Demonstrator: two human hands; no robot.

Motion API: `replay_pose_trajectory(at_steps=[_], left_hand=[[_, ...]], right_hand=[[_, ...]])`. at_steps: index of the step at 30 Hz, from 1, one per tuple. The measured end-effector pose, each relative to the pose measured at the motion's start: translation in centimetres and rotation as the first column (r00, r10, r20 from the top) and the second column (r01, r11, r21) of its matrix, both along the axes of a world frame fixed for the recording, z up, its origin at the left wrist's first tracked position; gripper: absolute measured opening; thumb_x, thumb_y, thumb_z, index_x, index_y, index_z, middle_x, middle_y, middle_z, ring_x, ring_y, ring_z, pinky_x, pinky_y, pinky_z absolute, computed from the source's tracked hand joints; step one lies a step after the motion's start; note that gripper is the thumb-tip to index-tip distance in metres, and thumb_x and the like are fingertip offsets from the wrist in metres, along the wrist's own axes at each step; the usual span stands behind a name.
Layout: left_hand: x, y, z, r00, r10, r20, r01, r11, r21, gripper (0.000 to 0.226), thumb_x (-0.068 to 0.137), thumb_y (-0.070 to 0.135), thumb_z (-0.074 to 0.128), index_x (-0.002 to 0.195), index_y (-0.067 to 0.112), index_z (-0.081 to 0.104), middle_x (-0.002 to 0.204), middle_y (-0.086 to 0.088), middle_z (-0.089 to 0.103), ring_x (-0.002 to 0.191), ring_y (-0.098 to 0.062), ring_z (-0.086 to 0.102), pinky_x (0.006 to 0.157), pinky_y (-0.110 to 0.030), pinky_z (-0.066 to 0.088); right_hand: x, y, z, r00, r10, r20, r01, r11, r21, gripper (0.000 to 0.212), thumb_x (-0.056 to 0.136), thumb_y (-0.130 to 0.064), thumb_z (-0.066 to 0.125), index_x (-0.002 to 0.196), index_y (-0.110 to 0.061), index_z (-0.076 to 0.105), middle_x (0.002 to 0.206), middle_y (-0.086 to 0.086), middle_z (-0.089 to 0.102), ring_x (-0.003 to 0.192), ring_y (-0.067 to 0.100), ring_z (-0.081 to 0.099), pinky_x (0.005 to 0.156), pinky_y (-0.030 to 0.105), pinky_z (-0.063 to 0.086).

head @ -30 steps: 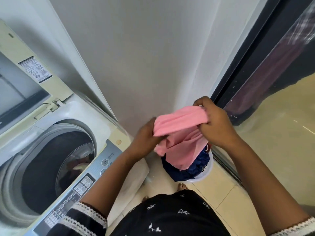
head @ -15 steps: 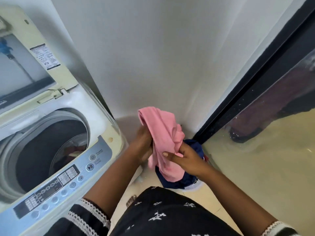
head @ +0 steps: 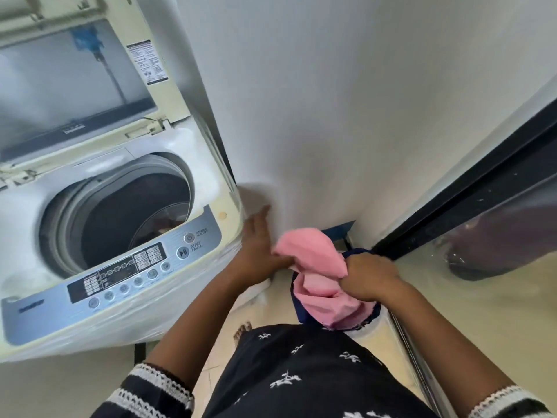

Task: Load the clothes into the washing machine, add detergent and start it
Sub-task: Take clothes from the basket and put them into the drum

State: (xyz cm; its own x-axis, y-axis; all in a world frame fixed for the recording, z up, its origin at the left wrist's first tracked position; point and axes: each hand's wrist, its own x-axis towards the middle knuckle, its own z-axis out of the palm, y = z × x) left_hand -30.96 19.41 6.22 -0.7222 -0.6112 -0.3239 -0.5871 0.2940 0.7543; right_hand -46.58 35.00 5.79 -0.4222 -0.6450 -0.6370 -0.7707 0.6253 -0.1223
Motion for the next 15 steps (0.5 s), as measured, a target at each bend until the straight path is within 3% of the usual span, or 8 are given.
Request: replay_pose_trajectory(at_steps=[2, 5, 7, 9, 11, 12, 13, 15], left_hand=[[0.0, 0.7, 0.0, 0.968, -0.242, -0.063, 0.237, 0.969, -0.073, 0.116, 0.068, 0.033, 0.087, 0.153, 0.027, 0.009, 0.154, 0.002, 0.013, 0.140, -0.015, 0.020, 0.116, -0.029, 0.019], [-1.8, 3.7, -0.7, 0.912, -0.388, -0.136, 0.408, 0.895, 0.180, 0.114, 0.066, 0.033, 0.089, 0.150, 0.031, 0.012, 0.150, 0.006, 0.029, 0.134, -0.004, 0.033, 0.115, -0.026, 0.030], [-3.2, 6.0, -1.3, 0.957, -0.208, -0.204, 0.268, 0.903, 0.335, 0.090, 0.069, 0.028, 0.080, 0.139, 0.035, 0.025, 0.132, 0.003, 0.053, 0.121, -0.009, 0.054, 0.104, -0.033, 0.047], [-4.1, 6.8, -1.4, 0.968, 0.075, -0.240, 0.039, 0.898, 0.438, 0.050, 0.075, 0.029, 0.060, 0.124, 0.028, 0.051, 0.107, -0.003, 0.069, 0.095, -0.017, 0.065, 0.082, -0.038, 0.057], [-4.4, 6.1, -1.1, 0.909, 0.310, -0.279, -0.103, 0.815, 0.570, 0.030, 0.082, 0.026, 0.056, 0.109, 0.018, 0.065, 0.092, -0.011, 0.073, 0.080, -0.025, 0.066, 0.064, -0.035, 0.054], [-4.5, 5.5, -0.7, 0.862, 0.411, -0.298, -0.114, 0.729, 0.675, 0.024, 0.087, 0.026, 0.060, 0.109, 0.017, 0.065, 0.095, -0.010, 0.074, 0.083, -0.027, 0.068, 0.066, -0.035, 0.055], [-4.5, 4.8, -0.3, 0.816, 0.491, -0.304, -0.098, 0.637, 0.765, 0.024, 0.092, 0.029, 0.062, 0.113, 0.018, 0.064, 0.103, -0.008, 0.074, 0.093, -0.027, 0.070, 0.075, -0.039, 0.056], [-4.5, 3.6, 0.5, 0.734, 0.621, -0.276, -0.071, 0.474, 0.878, 0.030, 0.096, 0.040, 0.053, 0.118, 0.022, 0.062, 0.115, -0.006, 0.072, 0.107, -0.023, 0.068, 0.088, -0.042, 0.054]], right_hand=[[0.1, -0.4, 1.0, 0.965, 0.170, -0.199, -0.152, 0.983, 0.102, 0.023, 0.087, -0.032, 0.051, 0.109, -0.026, 0.059, 0.113, -0.001, 0.066, 0.102, 0.023, 0.062, 0.075, 0.031, 0.037], [0.5, -1.8, 3.7, 0.981, 0.170, -0.092, -0.179, 0.978, -0.105, 0.040, 0.076, -0.027, 0.069, 0.114, -0.026, 0.055, 0.104, 0.001, 0.065, 0.094, 0.024, 0.062, 0.064, 0.026, 0.039], [0.7, -2.4, 5.9, 0.993, 0.095, 0.071, -0.061, 0.920, -0.386, 0.049, 0.069, -0.020, 0.074, 0.107, -0.026, 0.043, 0.086, 0.000, 0.059, 0.077, 0.021, 0.058, 0.053, 0.023, 0.035], [0.3, -2.2, 6.9, 0.963, 0.071, 0.261, 0.109, 0.781, -0.614, 0.064, 0.070, -0.015, 0.076, 0.117, -0.029, 0.035, 0.087, 0.000, 0.059, 0.076, 0.018, 0.061, 0.056, 0.018, 0.042], [-0.5, -1.2, 6.5, 0.850, 0.078, 0.522, 0.390, 0.574, -0.720, 0.083, 0.067, -0.018, 0.087, 0.131, -0.034, 0.036, 0.114, -0.001, 0.059, 0.103, 0.012, 0.064, 0.081, 0.015, 0.052], [-1.0, -0.5, 5.8, 0.839, 0.083, 0.538, 0.431, 0.502, -0.750, 0.091, 0.063, -0.027, 0.091, 0.136, -0.036, 0.036, 0.131, -0.004, 0.050, 0.120, 0.009, 0.056, 0.095, 0.017, 0.048], [-1.4, 0.1, 5.0, 0.875, 0.077, 0.478, 0.382, 0.498, -0.779, 0.101, 0.058, -0.037, 0.092, 0.140, -0.038, 0.033, 0.142, -0.008, 0.040, 0.133, 0.006, 0.044, 0.104, 0.016, 0.040], [-1.4, 1.2, 3.0, 0.869, 0.038, 0.494, 0.363, 0.629, -0.687, 0.122, 0.049, -0.047, 0.096, 0.144, -0.050, 0.019, 0.148, -0.018, 0.029, 0.137, -0.002, 0.032, 0.107, 0.012, 0.031]])
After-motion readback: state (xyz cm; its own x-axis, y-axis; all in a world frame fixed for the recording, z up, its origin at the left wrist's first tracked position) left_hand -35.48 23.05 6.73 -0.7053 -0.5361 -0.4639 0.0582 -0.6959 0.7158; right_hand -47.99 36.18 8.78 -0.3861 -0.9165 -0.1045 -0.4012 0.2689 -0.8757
